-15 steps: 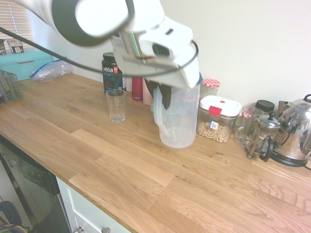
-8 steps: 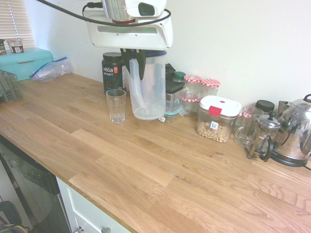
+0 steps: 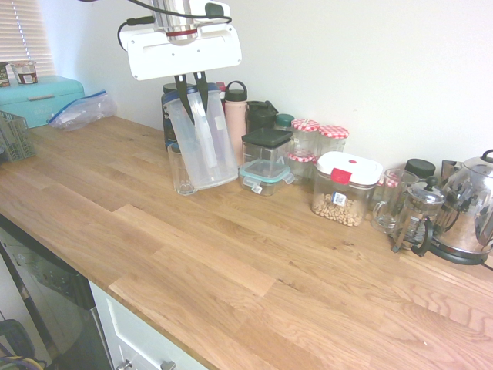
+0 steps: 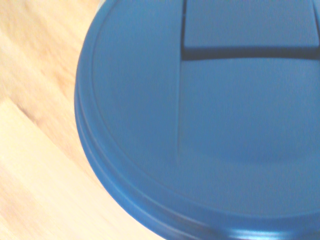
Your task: Pour me some water
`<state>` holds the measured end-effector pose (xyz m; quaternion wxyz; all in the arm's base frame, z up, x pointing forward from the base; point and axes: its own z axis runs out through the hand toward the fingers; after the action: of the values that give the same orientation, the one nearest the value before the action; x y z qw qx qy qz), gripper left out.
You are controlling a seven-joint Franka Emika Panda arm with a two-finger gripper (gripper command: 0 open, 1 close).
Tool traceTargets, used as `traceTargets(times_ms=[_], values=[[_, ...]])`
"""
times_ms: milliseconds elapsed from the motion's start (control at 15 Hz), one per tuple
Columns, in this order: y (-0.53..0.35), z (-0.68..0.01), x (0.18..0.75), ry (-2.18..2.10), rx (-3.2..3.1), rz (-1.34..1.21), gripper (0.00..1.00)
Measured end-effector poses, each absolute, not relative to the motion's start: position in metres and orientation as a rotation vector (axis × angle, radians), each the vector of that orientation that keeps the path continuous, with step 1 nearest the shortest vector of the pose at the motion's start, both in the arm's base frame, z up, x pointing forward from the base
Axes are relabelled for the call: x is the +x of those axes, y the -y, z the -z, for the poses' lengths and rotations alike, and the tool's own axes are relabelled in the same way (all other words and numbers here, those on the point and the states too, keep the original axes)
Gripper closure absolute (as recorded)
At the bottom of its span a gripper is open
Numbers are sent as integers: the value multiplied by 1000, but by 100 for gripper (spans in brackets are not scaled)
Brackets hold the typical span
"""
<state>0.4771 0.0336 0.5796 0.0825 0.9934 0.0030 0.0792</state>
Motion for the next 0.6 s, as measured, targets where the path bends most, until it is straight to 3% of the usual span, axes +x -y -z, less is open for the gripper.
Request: traceTargets(times_ms=[600], values=[[-84, -549, 529, -407, 2530, 19, 100]])
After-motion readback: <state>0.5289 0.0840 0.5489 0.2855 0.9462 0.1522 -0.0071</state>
